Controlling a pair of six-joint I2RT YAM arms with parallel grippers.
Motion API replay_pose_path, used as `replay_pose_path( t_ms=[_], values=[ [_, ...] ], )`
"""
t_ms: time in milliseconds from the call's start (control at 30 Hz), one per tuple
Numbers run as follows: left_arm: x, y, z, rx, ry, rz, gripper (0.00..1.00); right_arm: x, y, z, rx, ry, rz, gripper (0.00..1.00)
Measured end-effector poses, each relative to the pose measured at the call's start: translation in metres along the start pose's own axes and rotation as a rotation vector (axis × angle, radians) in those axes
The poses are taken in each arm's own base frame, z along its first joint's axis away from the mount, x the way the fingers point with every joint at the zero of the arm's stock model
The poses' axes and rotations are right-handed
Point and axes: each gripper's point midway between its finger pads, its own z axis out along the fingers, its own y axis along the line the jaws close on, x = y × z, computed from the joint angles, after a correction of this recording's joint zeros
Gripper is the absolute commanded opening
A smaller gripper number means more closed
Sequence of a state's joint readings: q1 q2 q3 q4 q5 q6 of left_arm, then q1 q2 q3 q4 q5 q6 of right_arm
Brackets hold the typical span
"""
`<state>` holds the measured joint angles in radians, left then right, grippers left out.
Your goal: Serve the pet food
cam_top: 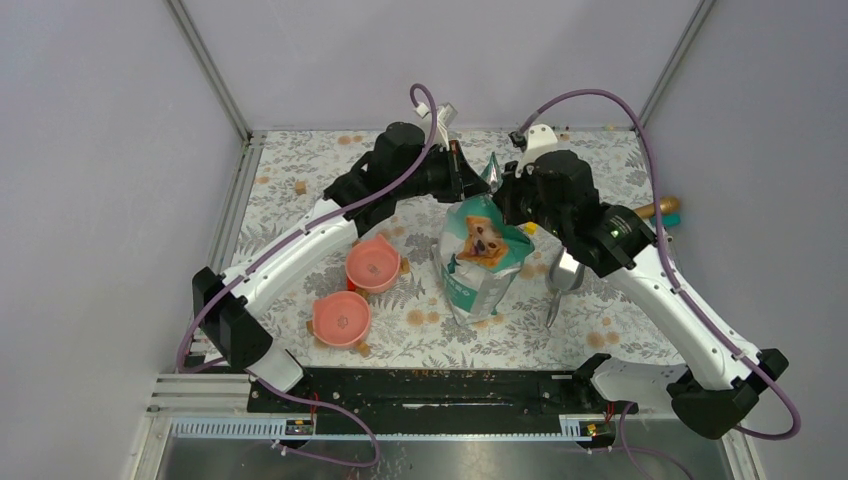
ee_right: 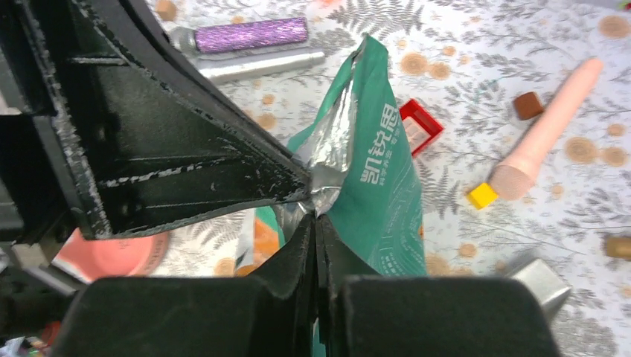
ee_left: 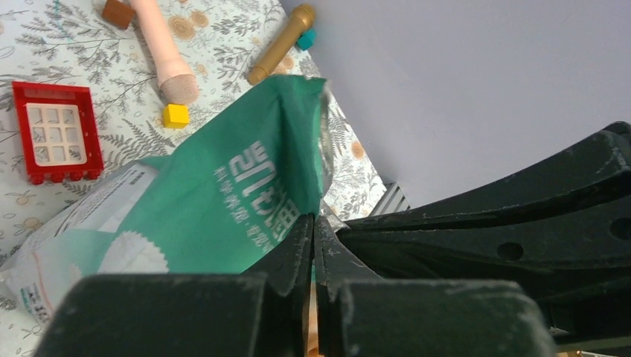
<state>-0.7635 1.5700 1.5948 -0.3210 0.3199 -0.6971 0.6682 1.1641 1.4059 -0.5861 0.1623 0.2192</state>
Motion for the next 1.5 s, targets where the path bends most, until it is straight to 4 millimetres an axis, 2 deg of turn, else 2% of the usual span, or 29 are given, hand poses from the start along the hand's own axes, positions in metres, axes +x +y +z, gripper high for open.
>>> replay_pose_path(
  t_ms=[167,233,367,433,500,533,600,633,767,867,1000,1167,1267,1367,1500],
  values=[
    [0.003,0.019,0.004,-0.068,-0.023,-0.008,0.0,0.005,-0.013,0.016,0.086,0.019,-0.107,0.0],
    [0.007,0.024,0.003,-0.09,-0.016,-0.012,0.0,0.001,-0.027,0.018,0.169,0.004,-0.156,0.0],
    [0.02,0.032,-0.002,-0.127,0.025,-0.028,0.0,-0.01,-0.07,0.01,0.394,-0.026,-0.241,0.0],
    [0.023,0.033,-0.003,-0.134,0.038,-0.032,0.0,-0.012,-0.082,0.006,0.46,-0.027,-0.269,0.0],
    [0.024,0.032,-0.003,-0.129,0.044,-0.032,0.0,-0.011,-0.082,0.005,0.458,-0.025,-0.276,0.0],
    [0.025,0.031,-0.003,-0.124,0.047,-0.033,0.05,-0.011,-0.079,0.005,0.437,-0.026,-0.273,0.0],
    [0.026,0.028,-0.003,-0.108,0.054,-0.032,0.22,-0.011,-0.068,0.003,0.365,-0.039,-0.246,0.0],
    [0.026,0.027,-0.003,-0.099,0.056,-0.031,0.28,-0.012,-0.064,0.0,0.337,-0.048,-0.233,0.0],
    [0.023,0.018,-0.003,-0.061,0.052,-0.022,0.43,-0.016,-0.036,-0.01,0.173,-0.083,-0.156,0.0],
    [0.018,0.014,-0.008,-0.045,0.032,-0.019,0.52,-0.015,-0.015,-0.009,0.063,-0.081,-0.118,0.0],
    [0.014,0.011,-0.034,-0.044,-0.017,-0.012,0.63,-0.009,0.015,0.003,-0.084,-0.039,-0.079,0.0],
    [-0.009,0.01,-0.075,-0.078,-0.151,-0.01,0.66,-0.007,0.055,0.014,-0.276,0.015,-0.028,0.0],
    [-0.022,0.012,-0.089,-0.099,-0.213,-0.018,0.66,-0.007,0.066,0.015,-0.328,0.026,-0.001,0.0],
    [-0.029,0.017,-0.091,-0.112,-0.237,-0.03,0.65,-0.009,0.068,0.015,-0.336,0.024,0.017,0.0],
    [-0.023,0.027,-0.08,-0.124,-0.208,-0.05,0.65,-0.011,0.068,0.012,-0.328,0.018,0.042,0.0]
  ],
)
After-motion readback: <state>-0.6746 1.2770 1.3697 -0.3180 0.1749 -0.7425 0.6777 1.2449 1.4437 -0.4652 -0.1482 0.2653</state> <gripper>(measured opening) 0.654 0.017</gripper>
